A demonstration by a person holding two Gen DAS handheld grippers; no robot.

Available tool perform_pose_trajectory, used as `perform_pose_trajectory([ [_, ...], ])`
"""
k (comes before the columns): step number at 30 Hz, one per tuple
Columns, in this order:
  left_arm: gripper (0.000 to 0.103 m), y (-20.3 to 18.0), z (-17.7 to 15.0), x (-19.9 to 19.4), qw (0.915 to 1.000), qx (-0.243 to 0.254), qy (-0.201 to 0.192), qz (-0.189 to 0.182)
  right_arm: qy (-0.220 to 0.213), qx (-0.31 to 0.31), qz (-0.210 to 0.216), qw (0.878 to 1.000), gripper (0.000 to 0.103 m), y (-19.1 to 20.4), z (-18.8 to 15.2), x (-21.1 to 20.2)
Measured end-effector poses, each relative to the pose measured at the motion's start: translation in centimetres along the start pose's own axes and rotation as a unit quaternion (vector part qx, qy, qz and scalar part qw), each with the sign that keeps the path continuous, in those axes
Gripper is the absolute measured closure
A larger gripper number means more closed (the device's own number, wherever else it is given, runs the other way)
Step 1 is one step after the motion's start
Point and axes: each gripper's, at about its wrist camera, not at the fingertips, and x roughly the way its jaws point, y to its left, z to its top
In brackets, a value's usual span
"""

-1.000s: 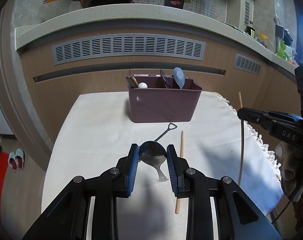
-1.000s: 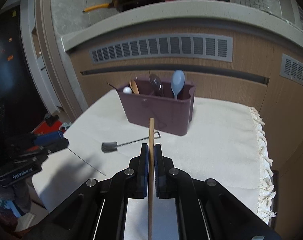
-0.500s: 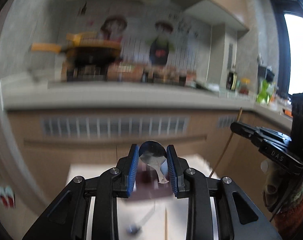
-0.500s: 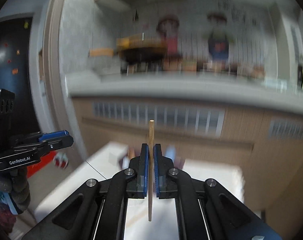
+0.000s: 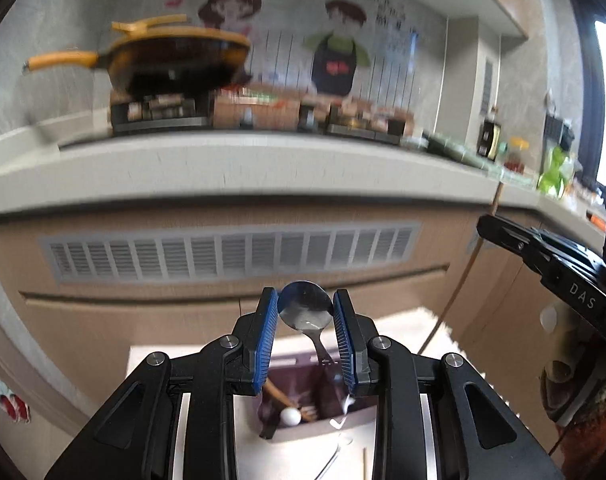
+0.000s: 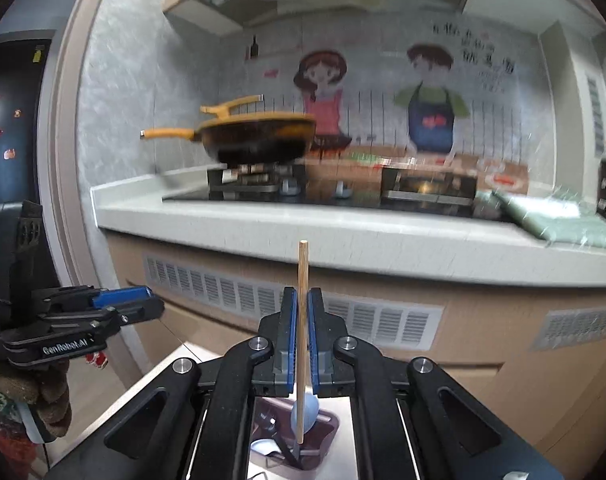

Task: Organize utensils
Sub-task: 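Lower the chopstick into the holder while the left gripper drops the dark spoon in, then grasp the metal shovel-shaped spoon by its handle with the right gripper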

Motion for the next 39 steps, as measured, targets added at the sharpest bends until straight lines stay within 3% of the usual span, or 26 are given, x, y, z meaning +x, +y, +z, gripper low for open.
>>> perform_pose_trajectory([
  [6, 0.074, 0.2, -2.1, 4.1, 0.9986, -0.006, 0.052, -0.004, 0.047, 0.004, -0.001, 0.999, 0.098, -0.2, -3.3, 4.3],
  [8, 0.073, 0.2, -3.3, 6.2, 0.9959, -0.01, 0.088, -0.02, 0.061, 0.007, -0.002, 0.998, 0.098, -0.4, -4.5, 5.4],
  [10, 0.068, 0.2, -4.4, 8.0, 0.992, -0.02, 0.119, -0.038, 0.093, 0.018, 0.0, 0.996, 0.097, -1.0, -6.2, 6.8],
  [12, 0.054, 0.3, -5.5, 8.7, 0.9911, -0.03, 0.124, -0.036, 0.127, 0.042, 0.018, 0.991, 0.095, -1.8, -7.7, 8.1],
  [15, 0.054, 0.3, -5.8, 7.6, 0.9937, -0.038, 0.1, -0.034, 0.17, 0.075, 0.022, 0.982, 0.083, -3.2, -9.9, 9.4],
  [19, 0.054, 1.1, -5.9, 4.1, 0.9971, -0.048, 0.057, -0.012, 0.168, 0.053, 0.005, 0.984, 0.083, -3.1, -11.3, 7.9],
  [22, 0.054, 1.5, -7.0, 2.0, 0.9975, -0.052, 0.047, 0.009, 0.17, 0.037, 0.014, 0.985, 0.083, -2.4, -12.4, 6.5],
  [28, 0.054, 2.4, -12.0, -0.4, 0.994, -0.068, 0.066, 0.056, 0.224, 0.013, 0.068, 0.972, 0.083, 0.1, -16.7, 5.9],
  [32, 0.054, 3.9, -16.5, -0.9, 0.9886, -0.089, 0.105, 0.061, 0.285, -0.003, 0.104, 0.953, 0.083, 2.9, -20.9, 7.1],
  [35, 0.054, 4.5, -19.7, -0.6, 0.983, -0.102, 0.137, 0.066, 0.314, -0.05, 0.132, 0.939, 0.083, 6.2, -23.0, 8.4],
  [37, 0.054, 4.5, -21.3, -0.5, 0.9802, -0.105, 0.153, 0.069, 0.311, -0.109, 0.122, 0.936, 0.083, 8.9, -23.9, 9.7],
  [39, 0.054, 4.6, -22.3, -0.5, 0.9782, -0.108, 0.163, 0.071, 0.311, -0.121, 0.129, 0.934, 0.088, 10.3, -24.2, 11.1],
])
